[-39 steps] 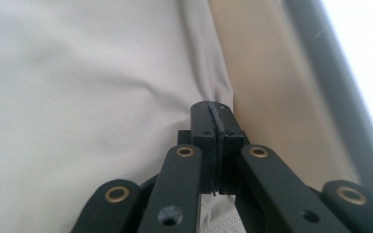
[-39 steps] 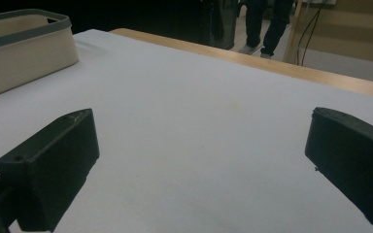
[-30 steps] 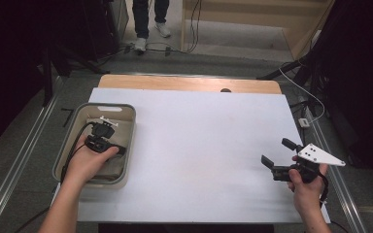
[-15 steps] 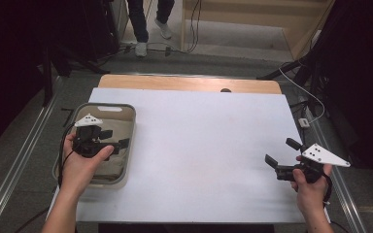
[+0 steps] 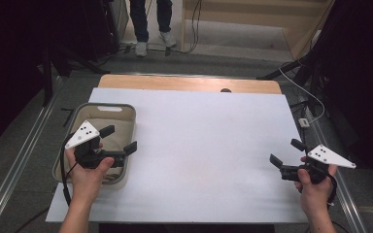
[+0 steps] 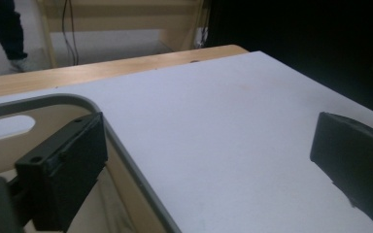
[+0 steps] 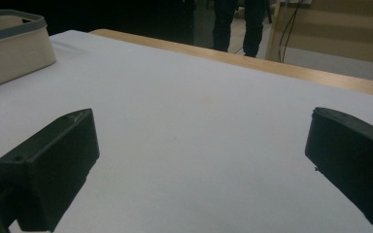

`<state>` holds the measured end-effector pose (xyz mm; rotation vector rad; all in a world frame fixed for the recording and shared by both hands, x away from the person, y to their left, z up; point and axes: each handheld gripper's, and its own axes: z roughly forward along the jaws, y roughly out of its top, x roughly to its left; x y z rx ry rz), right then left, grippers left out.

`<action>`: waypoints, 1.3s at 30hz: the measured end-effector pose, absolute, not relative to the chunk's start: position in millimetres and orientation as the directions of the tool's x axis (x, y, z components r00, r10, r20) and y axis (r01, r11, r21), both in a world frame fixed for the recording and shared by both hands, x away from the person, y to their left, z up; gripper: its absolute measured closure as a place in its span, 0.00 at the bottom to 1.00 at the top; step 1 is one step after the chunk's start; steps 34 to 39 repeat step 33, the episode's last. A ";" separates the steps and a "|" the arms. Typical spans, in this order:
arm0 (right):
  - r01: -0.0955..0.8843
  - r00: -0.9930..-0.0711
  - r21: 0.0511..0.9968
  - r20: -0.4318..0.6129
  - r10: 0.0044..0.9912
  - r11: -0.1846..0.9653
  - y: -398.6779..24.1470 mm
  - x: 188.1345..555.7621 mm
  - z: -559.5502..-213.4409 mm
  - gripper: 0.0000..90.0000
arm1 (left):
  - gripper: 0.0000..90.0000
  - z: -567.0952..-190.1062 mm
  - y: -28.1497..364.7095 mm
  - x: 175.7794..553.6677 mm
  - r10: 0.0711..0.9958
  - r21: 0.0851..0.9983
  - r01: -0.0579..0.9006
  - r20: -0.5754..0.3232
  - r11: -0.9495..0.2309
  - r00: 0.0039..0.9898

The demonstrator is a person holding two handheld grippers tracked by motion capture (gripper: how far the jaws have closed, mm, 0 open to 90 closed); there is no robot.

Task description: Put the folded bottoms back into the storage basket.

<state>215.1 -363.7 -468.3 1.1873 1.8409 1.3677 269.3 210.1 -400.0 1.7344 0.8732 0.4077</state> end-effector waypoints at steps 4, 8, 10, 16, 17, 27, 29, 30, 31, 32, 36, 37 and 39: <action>0.327 -0.448 0.941 0.075 0.891 0.086 -367.3 213.4 -469.0 0.00 | 0.00 -403.1 210.0 261.2 0.726 0.943 0.314 -0.139 -0.112 0.674; 0.328 -0.440 0.941 0.076 0.895 0.081 -370.7 212.1 -470.1 0.00 | 0.00 -405.1 210.0 252.1 0.728 0.950 0.300 -0.144 -0.088 0.670; 0.331 -0.436 0.940 0.077 0.896 0.080 -371.7 210.9 -470.3 0.00 | 0.00 -407.5 210.2 246.9 0.729 0.952 0.294 -0.138 -0.091 0.670; 0.329 -0.437 0.941 0.079 0.896 0.077 -373.8 208.5 -473.2 0.00 | 0.00 -415.9 220.0 231.7 0.729 0.959 0.268 -0.122 -0.087 0.673; 0.326 -0.440 0.942 0.075 0.895 0.081 -373.7 208.1 -474.2 0.00 | 0.00 -416.9 222.8 229.2 0.731 0.961 0.264 -0.120 -0.085 0.672; 0.320 -0.450 0.945 0.087 0.889 0.070 -380.1 201.9 -483.3 0.00 | 0.00 -431.1 243.9 222.9 0.750 0.964 0.260 -0.132 -0.055 0.648; 0.323 -0.445 0.944 0.088 0.891 0.068 -380.8 200.9 -483.3 0.00 | 0.00 -432.9 243.0 224.3 0.750 0.962 0.265 -0.128 -0.066 0.649; 0.323 -0.445 0.944 0.088 0.891 0.068 -381.4 200.8 -483.4 0.00 | 0.00 -434.1 242.3 224.8 0.749 0.961 0.267 -0.127 -0.069 0.651; 0.322 -0.446 0.944 0.091 0.891 0.065 -381.9 200.8 -483.5 0.00 | 0.00 -434.5 241.9 225.1 0.748 0.961 0.267 -0.127 -0.069 0.651; 0.323 -0.444 0.944 0.091 0.891 0.065 -382.3 200.7 -483.5 0.00 | 0.00 -434.4 241.9 225.3 0.747 0.962 0.266 -0.130 -0.064 0.652; 0.324 -0.441 0.944 0.094 0.893 0.061 -382.5 200.5 -483.6 0.00 | 0.00 -433.9 242.2 225.7 0.743 0.962 0.267 -0.134 -0.062 0.655; 0.324 -0.441 0.944 0.094 0.893 0.061 -382.5 200.5 -483.6 0.00 | 0.00 -433.9 242.2 225.7 0.743 0.962 0.267 -0.134 -0.062 0.655; 0.324 -0.441 0.944 0.094 0.893 0.061 -382.5 200.5 -483.6 0.00 | 0.00 -433.9 242.2 225.7 0.743 0.962 0.267 -0.134 -0.062 0.655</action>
